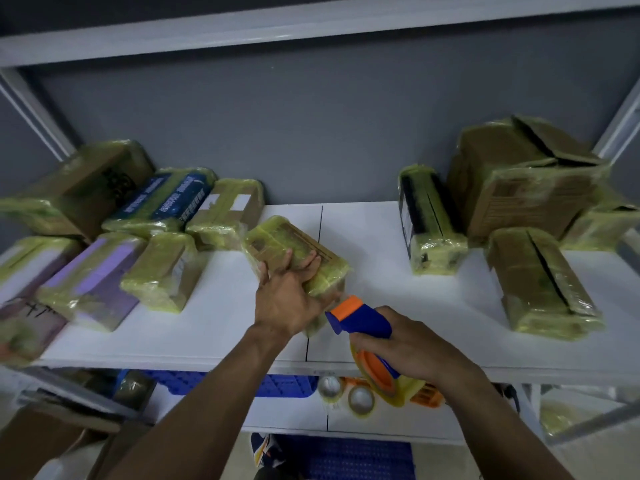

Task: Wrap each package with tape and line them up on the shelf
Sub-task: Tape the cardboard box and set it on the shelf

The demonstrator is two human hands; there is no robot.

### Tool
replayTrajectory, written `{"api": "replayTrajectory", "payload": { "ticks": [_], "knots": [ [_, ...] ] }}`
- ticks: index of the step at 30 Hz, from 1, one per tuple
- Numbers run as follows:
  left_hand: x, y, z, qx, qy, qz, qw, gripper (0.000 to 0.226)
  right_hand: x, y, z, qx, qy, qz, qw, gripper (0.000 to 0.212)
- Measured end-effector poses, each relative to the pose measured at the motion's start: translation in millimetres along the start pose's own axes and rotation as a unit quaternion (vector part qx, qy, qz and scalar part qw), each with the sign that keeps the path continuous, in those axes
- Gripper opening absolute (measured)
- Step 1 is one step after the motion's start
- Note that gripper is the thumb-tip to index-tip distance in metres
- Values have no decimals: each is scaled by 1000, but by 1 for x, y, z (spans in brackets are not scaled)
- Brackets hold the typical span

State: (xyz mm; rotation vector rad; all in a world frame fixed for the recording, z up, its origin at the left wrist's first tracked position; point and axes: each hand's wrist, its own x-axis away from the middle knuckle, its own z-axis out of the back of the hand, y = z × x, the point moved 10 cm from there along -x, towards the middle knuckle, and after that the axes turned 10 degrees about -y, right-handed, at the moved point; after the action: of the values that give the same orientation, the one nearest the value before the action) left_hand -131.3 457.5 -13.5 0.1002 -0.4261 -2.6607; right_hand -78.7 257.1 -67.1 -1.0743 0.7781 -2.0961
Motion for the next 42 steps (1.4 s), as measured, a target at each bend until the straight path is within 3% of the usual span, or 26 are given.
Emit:
{"api": "replayTrajectory", "payload": {
  "ticks": [8, 12, 16, 21, 25, 36, 39, 42],
  "knots": [
    [2, -1, 4, -2, 28, 5, 1000, 65, -18, -11, 2, 24, 22, 5, 999, 50],
    [5, -1, 10, 6, 40, -6, 999, 68, -25, -14, 11, 29, 41, 7, 999, 46],
    [4, -5, -1, -26, -38, -28, 999, 79, -27, -18, 15, 34, 49, 13, 998, 49],
    [1, -4, -2, -12, -54, -31, 998, 64, -29, -26, 23, 36, 52, 15, 998, 46],
    [0, -4, -2, -15, -68, -37, 997, 74, -30, -35, 27, 39, 50, 31, 997, 44],
    [0, -3, -6, 9, -55, -17, 998, 73, -17, -50, 25, 193, 149, -15, 970, 42],
    [1, -1, -3, -9, -45, -11, 999, 72, -19, -48, 26, 182, 140, -31, 973, 43],
    [6, -2, 0, -14, -38, -12, 999, 71, -28, -45, 30, 97, 92, -40, 990, 46]
  ]
}}
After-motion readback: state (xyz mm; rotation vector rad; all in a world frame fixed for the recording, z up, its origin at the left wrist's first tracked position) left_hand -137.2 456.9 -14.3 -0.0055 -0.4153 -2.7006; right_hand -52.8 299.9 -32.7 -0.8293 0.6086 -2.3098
